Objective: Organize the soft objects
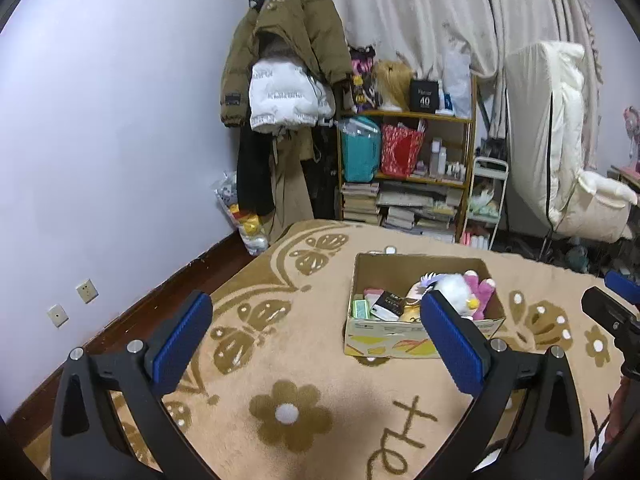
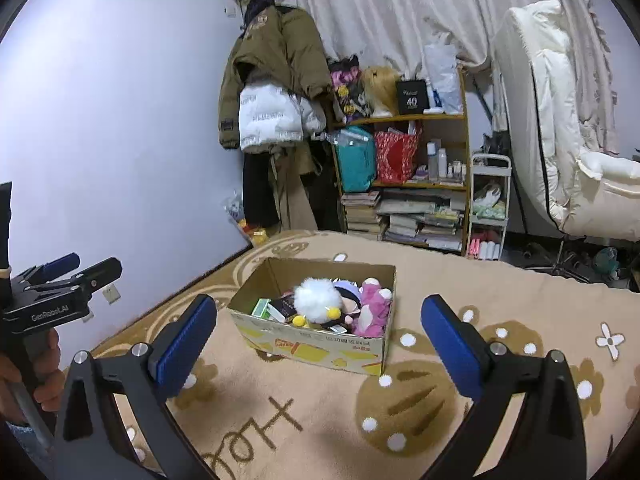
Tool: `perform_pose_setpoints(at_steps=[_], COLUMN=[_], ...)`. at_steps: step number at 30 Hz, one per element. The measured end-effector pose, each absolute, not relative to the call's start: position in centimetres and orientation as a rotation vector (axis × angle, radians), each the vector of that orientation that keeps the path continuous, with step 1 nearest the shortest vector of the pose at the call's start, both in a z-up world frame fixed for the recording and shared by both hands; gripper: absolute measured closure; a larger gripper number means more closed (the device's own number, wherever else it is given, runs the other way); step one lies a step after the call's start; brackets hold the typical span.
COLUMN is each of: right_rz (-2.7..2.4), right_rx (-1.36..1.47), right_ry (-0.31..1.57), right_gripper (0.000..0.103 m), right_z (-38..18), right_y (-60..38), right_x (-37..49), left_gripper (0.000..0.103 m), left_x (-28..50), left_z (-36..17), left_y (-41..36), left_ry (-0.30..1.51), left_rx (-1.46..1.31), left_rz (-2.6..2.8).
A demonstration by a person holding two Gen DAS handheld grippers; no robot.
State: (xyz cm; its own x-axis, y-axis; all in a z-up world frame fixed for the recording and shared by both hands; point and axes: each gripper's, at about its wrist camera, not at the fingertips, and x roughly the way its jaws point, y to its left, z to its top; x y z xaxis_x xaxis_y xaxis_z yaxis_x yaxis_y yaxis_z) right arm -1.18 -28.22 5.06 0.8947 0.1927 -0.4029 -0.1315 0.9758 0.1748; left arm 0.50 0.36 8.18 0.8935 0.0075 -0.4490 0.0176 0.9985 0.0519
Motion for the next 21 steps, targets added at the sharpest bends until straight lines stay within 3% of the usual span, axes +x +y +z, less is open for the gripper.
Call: perform_pose_setpoints(at_steps=[8,21], right_rz=[0.152,0.124], right_rx=[0.136,0.141], right_ry=[0.344,0.341], right_gripper=[0.0,0.0], right_z=[2.7,-1.0], right_y=[-28.8,-29.9], right_x=[-3.9,-3.8], left_gripper=[0.0,0.0], left_x=[-2.5,-2.3], left_z=[6.7,2.8], left_y=[0.0,-0.5], left_ry=[0.377,0.408], left_rx=[0.098,0.107], left_rz=[-0.008,-0.005])
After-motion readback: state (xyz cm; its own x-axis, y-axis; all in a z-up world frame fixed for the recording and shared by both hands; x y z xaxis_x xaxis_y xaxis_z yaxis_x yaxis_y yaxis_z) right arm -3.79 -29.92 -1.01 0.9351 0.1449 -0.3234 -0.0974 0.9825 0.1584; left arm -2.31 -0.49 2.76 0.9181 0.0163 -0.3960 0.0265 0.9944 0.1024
